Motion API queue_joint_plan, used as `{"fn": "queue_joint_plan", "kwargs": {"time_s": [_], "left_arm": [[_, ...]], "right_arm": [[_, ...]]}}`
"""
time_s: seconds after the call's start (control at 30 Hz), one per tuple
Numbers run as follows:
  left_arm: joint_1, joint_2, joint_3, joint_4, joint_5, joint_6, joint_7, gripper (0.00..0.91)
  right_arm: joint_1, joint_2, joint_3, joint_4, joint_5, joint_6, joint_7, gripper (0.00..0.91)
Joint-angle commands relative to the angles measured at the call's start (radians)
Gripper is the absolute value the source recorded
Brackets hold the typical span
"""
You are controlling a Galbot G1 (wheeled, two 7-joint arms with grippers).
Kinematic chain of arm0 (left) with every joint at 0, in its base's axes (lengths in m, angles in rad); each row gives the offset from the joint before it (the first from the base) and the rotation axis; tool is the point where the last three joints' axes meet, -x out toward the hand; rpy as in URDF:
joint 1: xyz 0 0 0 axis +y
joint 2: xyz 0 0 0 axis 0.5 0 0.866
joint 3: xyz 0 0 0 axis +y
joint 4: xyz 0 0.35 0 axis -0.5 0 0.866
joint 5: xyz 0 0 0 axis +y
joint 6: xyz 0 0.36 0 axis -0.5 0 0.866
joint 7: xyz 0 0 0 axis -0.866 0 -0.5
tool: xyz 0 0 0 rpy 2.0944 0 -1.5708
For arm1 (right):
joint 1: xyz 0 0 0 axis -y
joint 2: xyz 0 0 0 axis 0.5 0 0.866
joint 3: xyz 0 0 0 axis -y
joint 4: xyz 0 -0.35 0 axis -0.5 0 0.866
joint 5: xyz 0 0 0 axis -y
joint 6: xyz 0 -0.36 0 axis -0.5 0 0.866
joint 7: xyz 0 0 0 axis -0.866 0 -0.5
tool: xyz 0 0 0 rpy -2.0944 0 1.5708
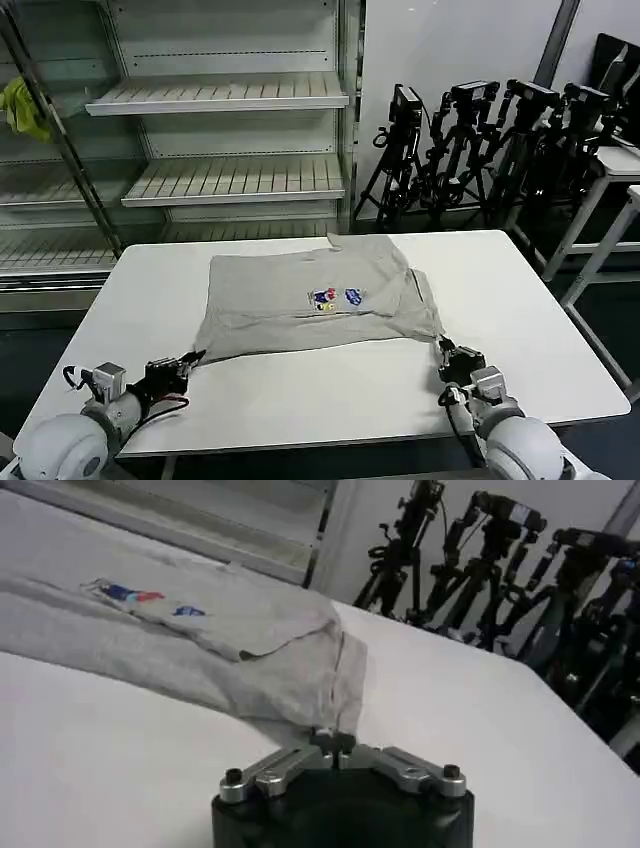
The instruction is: Fold and organize the clothes.
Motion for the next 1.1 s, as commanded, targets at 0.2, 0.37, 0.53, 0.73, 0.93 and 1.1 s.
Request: {"fn": "queue_joint_plan", "kwargs": {"time_s": [0.2,0.37,0.53,0.73,0.93,1.1], "left_arm": [[0.253,0.095,-0.145,-0.156,-0.042,0.028,-0.014,0.040],[0.214,0.066,-0.112,-0.132,-0.023,0.024,-0.014,0.040],[0.217,0.064,-0.108,-0.127,-0.017,0.018,-0.009,0.040],[0.204,0.059,-0.098,-0.120,-0.017,0.014,-0.007,0.040],[0.201,0.060,-0.088,-0.110,-0.014,0.009,-0.004,0.040],[0.204,0.060,-0.089,-0.111,-0.013,0.007,-0.004,0.040]], "right_arm": [[-0.270,-0.139,0.169,0.198,0.074,-0.035,0.057,0.000],[-0.217,-0.098,0.133,0.178,0.031,-0.031,0.055,0.040],[-0.101,-0.072,0.097,0.129,0.033,-0.023,0.035,0.907],[-0.002,-0.028,0.079,0.042,0.024,0.014,-0.007,0.907],[0.065,0.038,0.046,-0.043,0.015,0.028,-0.031,0.907],[0.126,0.090,-0.007,-0.112,-0.003,0.043,-0.046,0.907]]}}
